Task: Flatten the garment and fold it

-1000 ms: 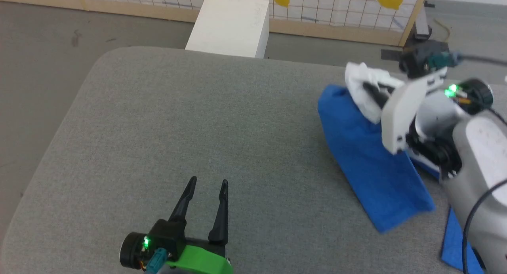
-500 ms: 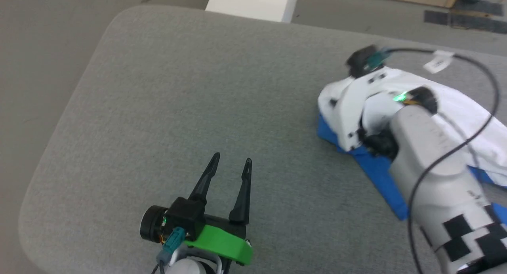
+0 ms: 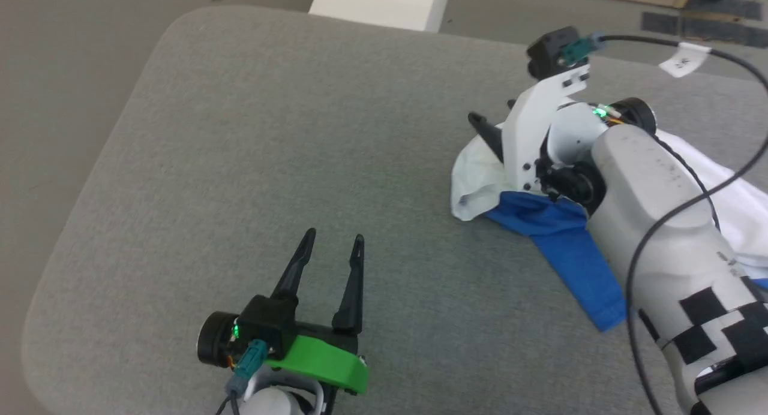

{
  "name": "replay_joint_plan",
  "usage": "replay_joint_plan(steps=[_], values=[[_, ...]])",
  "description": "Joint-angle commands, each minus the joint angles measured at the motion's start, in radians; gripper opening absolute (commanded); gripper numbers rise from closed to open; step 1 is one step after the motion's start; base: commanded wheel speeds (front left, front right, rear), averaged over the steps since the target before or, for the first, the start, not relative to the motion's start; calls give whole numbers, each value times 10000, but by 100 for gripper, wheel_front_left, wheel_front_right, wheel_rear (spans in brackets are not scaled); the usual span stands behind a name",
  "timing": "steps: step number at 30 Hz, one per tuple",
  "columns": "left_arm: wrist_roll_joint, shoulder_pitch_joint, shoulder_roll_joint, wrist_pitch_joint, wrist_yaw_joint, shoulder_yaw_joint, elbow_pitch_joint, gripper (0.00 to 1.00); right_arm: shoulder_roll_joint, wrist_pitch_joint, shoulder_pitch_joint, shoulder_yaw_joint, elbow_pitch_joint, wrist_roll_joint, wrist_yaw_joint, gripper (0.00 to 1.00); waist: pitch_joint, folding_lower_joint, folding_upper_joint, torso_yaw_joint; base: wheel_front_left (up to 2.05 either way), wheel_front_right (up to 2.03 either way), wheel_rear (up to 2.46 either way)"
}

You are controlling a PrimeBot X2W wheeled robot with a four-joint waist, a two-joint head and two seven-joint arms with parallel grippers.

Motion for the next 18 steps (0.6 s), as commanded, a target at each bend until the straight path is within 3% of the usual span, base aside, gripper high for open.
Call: replay_joint_plan(steps=[1,12,15,18], values=[[101,126,-18,-47,-1,105,10,100,-128,-123,-74,-73,-135,285,-13,100,-601,-1,0,-629,0,0,0],[574,614,-18,-47,-76,906,-299,100,-1846,-1204,1801,-1345,-2581,2007,-13,100,-1095,-1,0,-1766,0,0,0],[678,687,-18,-47,-114,1072,-422,100,-2312,-2047,2862,-2051,-3663,1692,-13,100,-1108,-1,0,-1997,0,0,0],[737,763,-18,-47,-158,1162,-581,100,-2329,-2919,4110,-2961,-4713,1116,-13,100,-1136,-1,0,-2177,0,0,0]])
